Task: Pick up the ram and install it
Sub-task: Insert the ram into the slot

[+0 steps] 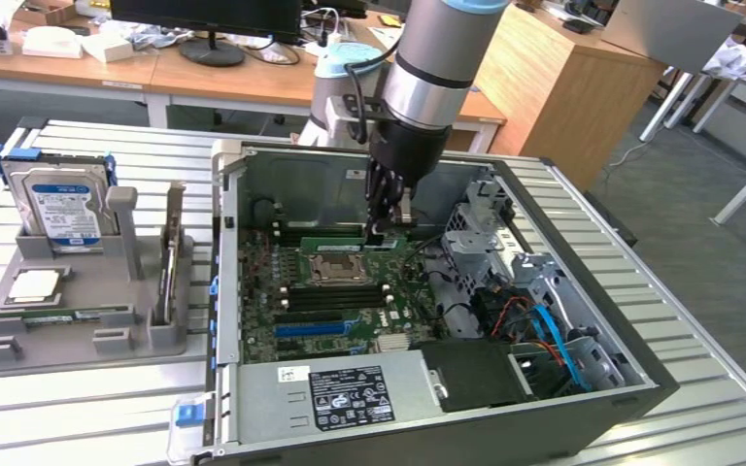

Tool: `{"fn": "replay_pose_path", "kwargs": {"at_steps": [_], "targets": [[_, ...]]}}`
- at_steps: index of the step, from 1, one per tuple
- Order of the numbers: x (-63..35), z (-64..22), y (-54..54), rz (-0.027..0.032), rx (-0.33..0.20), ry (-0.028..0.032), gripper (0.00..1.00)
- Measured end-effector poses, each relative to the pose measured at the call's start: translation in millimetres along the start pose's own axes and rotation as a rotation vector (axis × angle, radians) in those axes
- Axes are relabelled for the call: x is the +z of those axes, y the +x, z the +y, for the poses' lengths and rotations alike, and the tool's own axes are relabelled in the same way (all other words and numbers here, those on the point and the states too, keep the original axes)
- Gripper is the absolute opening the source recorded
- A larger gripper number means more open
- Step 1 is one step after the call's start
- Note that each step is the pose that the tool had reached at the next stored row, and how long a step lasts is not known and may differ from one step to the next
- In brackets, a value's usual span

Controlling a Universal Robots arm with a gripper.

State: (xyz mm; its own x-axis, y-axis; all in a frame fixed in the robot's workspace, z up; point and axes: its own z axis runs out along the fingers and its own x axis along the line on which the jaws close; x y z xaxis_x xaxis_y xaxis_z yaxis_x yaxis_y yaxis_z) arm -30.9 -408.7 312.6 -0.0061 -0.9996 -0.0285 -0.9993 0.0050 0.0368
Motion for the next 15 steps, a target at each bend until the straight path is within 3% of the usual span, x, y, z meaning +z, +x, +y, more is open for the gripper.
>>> {"fn": "replay_pose_path", "kwargs": {"at_steps": [15], "targets": [[6.2, -0.2, 0.2, -0.0003, 0.0, 0.0001, 0.11]]}}
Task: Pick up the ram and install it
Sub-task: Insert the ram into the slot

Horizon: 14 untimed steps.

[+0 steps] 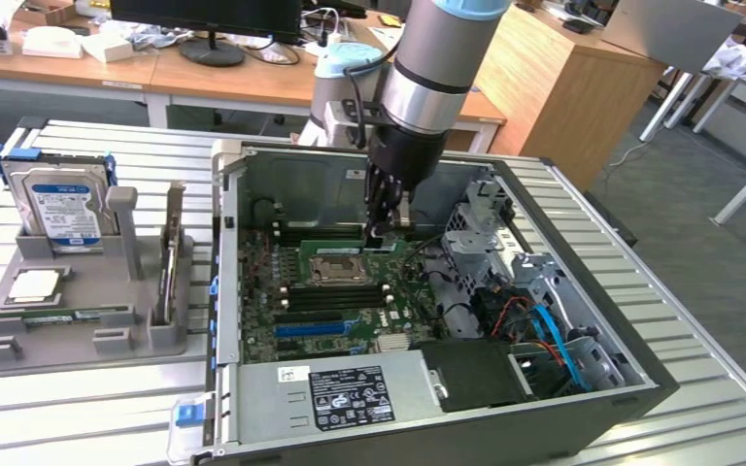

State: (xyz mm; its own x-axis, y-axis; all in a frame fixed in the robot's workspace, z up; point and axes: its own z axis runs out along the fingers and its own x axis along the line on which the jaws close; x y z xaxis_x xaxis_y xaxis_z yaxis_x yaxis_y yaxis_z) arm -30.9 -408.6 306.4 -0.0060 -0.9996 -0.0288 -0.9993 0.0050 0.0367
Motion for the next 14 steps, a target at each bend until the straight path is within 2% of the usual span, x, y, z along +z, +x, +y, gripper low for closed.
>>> {"fn": "replay_pose_path", "kwargs": {"at_steps": [14], "targets": [[11.5, -0.4, 0.3, 0.0, 0.0, 0.0, 0.11]]}}
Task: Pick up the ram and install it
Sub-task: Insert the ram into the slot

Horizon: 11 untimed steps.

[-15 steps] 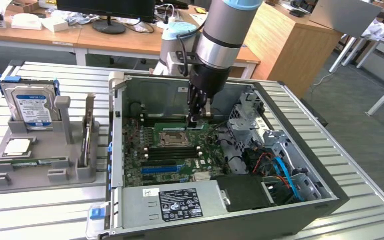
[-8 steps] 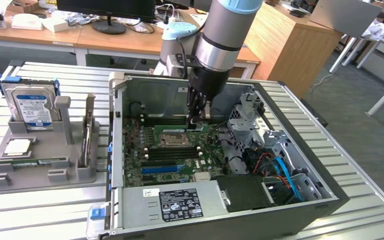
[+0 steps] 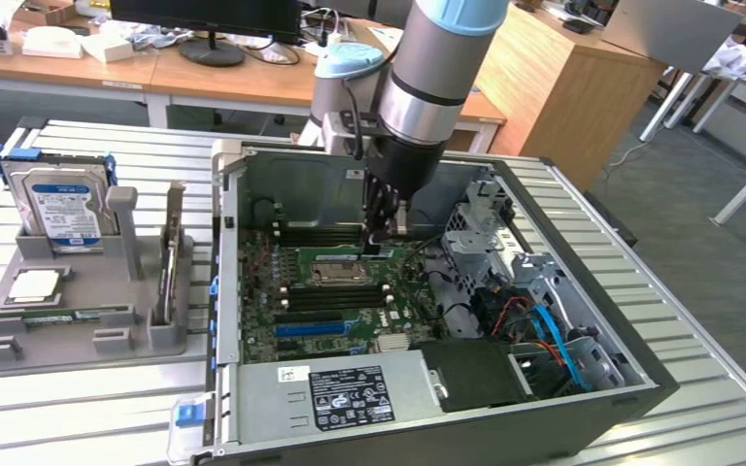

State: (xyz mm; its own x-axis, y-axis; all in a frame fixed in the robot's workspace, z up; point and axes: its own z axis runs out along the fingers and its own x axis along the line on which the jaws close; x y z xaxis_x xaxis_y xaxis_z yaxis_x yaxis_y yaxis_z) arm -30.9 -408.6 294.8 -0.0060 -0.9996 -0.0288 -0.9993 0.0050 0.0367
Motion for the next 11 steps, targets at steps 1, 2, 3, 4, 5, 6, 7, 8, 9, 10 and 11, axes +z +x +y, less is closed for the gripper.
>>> {"fn": "replay_pose_path", "kwargs": {"at_steps": [1, 2, 3, 4, 5, 6, 7, 8, 9, 10, 11], "targets": [[0.8, 0.0, 0.0, 0.0001, 0.0, -0.0001, 0.11], [1.7, -0.1, 0.0, 0.0, 0.0, 0.0, 0.11], [2.5, -0.1, 0.1, 0.0001, 0.0, -0.0001, 0.11], [3.3, -0.1, 0.1, 0.0001, 0.0, 0.0, 0.11], [4.0, -0.1, 0.1, 0.0, 0.0, 0.0, 0.11], [4.7, -0.2, 0.1, 0.0001, 0.0, 0.0, 0.11], [5.4, -0.2, 0.2, 0.0, 0.0, 0.0, 0.11], [6.2, -0.2, 0.2, 0.0, 0.0, 0.0, 0.11], [6.9, -0.3, 0.2, 0.0, 0.0, 0.0, 0.11], [7.6, -0.3, 0.2, 0.0, 0.0, 0.0, 0.11], [8.3, -0.3, 0.2, 0.0, 0.0, 0.0, 0.11]]}}
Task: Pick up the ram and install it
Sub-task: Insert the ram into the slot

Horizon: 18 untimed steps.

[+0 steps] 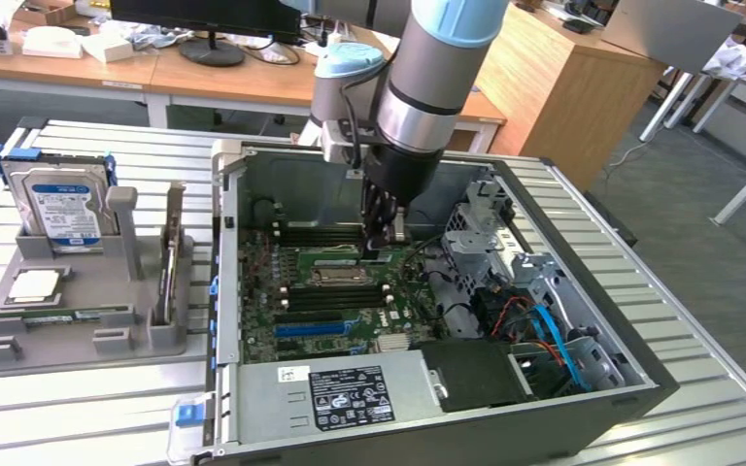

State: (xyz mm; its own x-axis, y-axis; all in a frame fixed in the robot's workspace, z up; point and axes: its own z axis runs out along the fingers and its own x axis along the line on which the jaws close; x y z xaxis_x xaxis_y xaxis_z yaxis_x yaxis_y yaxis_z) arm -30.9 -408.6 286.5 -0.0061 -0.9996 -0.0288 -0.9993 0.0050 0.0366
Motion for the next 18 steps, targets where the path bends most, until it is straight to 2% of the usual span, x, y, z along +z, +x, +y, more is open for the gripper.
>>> {"fn": "replay_pose_path", "kwargs": {"at_steps": [10, 18], "targets": [[2.2, 0.0, 0.3, -0.0002, 0.0, 0.0, 0.11], [2.1, -0.1, 5.7, 0.0001, 0.0, -0.0001, 0.11]]}}
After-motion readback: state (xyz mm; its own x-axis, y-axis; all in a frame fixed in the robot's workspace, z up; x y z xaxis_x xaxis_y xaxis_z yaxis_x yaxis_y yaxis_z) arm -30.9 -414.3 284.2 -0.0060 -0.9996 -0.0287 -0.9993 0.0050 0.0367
